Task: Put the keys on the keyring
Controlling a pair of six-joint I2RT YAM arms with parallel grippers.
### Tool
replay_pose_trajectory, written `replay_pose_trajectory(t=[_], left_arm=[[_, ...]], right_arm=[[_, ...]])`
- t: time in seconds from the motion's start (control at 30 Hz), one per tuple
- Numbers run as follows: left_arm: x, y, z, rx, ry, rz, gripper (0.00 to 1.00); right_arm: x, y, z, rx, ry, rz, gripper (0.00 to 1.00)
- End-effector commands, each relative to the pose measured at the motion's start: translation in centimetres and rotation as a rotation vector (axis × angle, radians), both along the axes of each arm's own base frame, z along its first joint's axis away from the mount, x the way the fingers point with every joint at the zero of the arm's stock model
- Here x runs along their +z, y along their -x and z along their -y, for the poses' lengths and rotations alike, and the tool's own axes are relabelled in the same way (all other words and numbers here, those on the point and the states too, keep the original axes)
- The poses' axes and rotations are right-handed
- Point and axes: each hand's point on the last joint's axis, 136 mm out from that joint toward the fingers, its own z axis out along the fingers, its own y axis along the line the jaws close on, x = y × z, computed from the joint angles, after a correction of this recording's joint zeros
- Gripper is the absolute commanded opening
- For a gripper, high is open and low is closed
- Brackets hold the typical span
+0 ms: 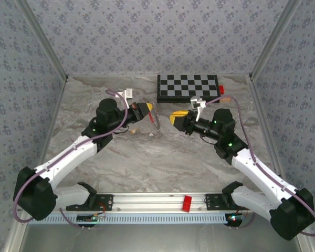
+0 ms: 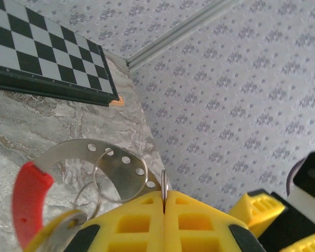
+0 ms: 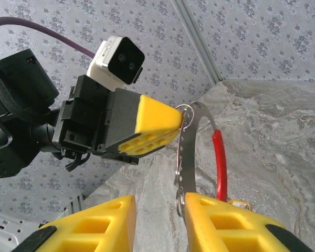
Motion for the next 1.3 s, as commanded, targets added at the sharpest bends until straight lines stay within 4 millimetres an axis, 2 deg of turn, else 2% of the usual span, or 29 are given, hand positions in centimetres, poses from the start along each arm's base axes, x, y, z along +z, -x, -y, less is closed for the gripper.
replay_pose_trajectory(t=[0.0, 0.23, 0.57, 0.8, 1.07, 1.27], left_arm=[[3.3, -0.1, 0.4, -0.018, 0.125, -0.006, 0.00], [3.7, -0.1, 0.4, -0.019, 0.133, 0.001, 0.00], [3.9, 0.2, 0.7, -0.049, 0.115, 0.037, 0.00], [4.1, 1.8, 1.2, -0.133, 0.001, 0.262, 0.00], [3.7, 4.4, 2.9, -0.248, -0.161, 0.539, 0.00], [4.5, 5.0, 3.4, -0.251, -0.121, 0.634, 0.00]], right_arm=[[-0.3, 0.1, 0.4, -0.019, 0.001, -0.018, 0.31], [-1.2, -0.1, 0.5, -0.026, 0.023, -0.032, 0.31], [-1.5, -0.4, 0.2, -0.020, 0.029, -0.040, 0.31], [-1.3, -0.8, -0.1, -0.017, 0.043, -0.032, 0.33], [0.5, -1.1, -0.8, 0.014, 0.027, 0.014, 0.35], [2.0, -1.4, -1.5, 0.058, -0.019, 0.036, 0.30]])
